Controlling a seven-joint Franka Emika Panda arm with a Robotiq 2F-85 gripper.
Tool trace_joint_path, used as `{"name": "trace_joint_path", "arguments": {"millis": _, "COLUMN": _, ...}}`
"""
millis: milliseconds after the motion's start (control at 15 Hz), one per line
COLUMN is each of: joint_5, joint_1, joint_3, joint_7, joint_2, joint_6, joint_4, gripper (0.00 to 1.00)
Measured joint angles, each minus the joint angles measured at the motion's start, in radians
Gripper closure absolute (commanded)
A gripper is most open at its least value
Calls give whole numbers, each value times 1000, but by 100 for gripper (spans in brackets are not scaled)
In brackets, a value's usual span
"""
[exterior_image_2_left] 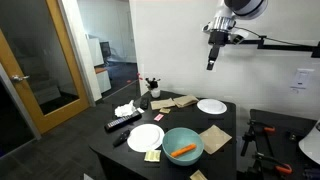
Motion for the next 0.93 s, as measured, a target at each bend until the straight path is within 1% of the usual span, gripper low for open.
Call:
{"name": "trace_joint_path", "arguments": {"millis": 667, "joint_5": 0, "joint_1": 0, "joint_3": 0, "joint_7": 0, "joint_2": 0, "joint_6": 0, "joint_4": 0, "gripper": 0}}
{"name": "trace_joint_path", "arguments": {"millis": 867, "joint_5": 2, "joint_1": -19, "joint_3": 32, "joint_7": 0, "joint_2": 1, "joint_6": 5, "joint_4": 0, "gripper": 0}}
{"name": "trace_joint_path", "arguments": {"millis": 933, "joint_5": 17, "joint_1": -18, "joint_3": 48, "joint_7": 0, "joint_2": 1, "joint_6": 25, "joint_4": -2, "gripper": 0}}
